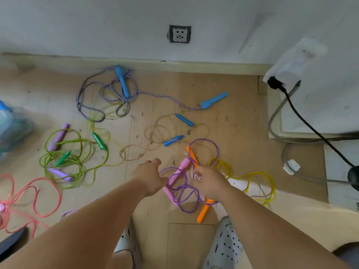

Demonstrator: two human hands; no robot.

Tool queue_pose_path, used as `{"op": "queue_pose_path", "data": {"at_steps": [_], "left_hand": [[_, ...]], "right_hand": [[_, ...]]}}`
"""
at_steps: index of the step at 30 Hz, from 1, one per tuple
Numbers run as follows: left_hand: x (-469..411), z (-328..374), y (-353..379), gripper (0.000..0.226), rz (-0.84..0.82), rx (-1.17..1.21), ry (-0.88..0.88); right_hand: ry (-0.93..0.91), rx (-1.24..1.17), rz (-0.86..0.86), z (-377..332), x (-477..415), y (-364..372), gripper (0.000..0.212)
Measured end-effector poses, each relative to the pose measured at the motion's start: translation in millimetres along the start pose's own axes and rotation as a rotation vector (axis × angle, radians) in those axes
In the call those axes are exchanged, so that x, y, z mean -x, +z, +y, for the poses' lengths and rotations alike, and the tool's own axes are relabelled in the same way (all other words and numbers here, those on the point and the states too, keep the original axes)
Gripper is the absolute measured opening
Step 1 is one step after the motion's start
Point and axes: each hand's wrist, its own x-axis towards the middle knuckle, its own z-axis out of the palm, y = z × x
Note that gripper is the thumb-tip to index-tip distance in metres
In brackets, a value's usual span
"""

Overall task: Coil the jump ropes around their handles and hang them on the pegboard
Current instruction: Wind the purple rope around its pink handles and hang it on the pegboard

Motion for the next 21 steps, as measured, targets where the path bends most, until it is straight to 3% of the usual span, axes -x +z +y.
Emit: {"op": "queue_pose_path", "data": {"at_steps": [4,6,8,12,16,21], "left_hand": [[-77.6,-10.9,53.1,0.064,-0.042,0.03,-0.122],[-102.6,-13.9,80.1,0.05,-0.051,0.15,-0.252],[-120.0,-17.8,110.7,0.037,-0.062,0.256,-0.338],[-135.0,-32.8,151.4,0.037,-0.001,0.358,-0.333],[-134.4,-42.5,151.8,0.024,0.001,0.47,-0.307],[-110.5,-42.6,109.6,0.028,-0.038,0.624,-0.25]], "right_hand": [[-0.025,-0.024,-0.023,14.0,-78.3,42.1,0.043],[-0.037,0.002,-0.104,16.8,-106.1,55.8,0.056],[-0.028,0.061,-0.141,20.7,-127.1,67.5,0.056],[-0.013,0.146,-0.106,29.3,-148.5,88.7,0.059],[-0.032,0.114,-0.006,28.8,-149.0,90.0,0.043],[-0.14,-0.055,0.176,17.1,-123.7,79.2,0.023]]}}
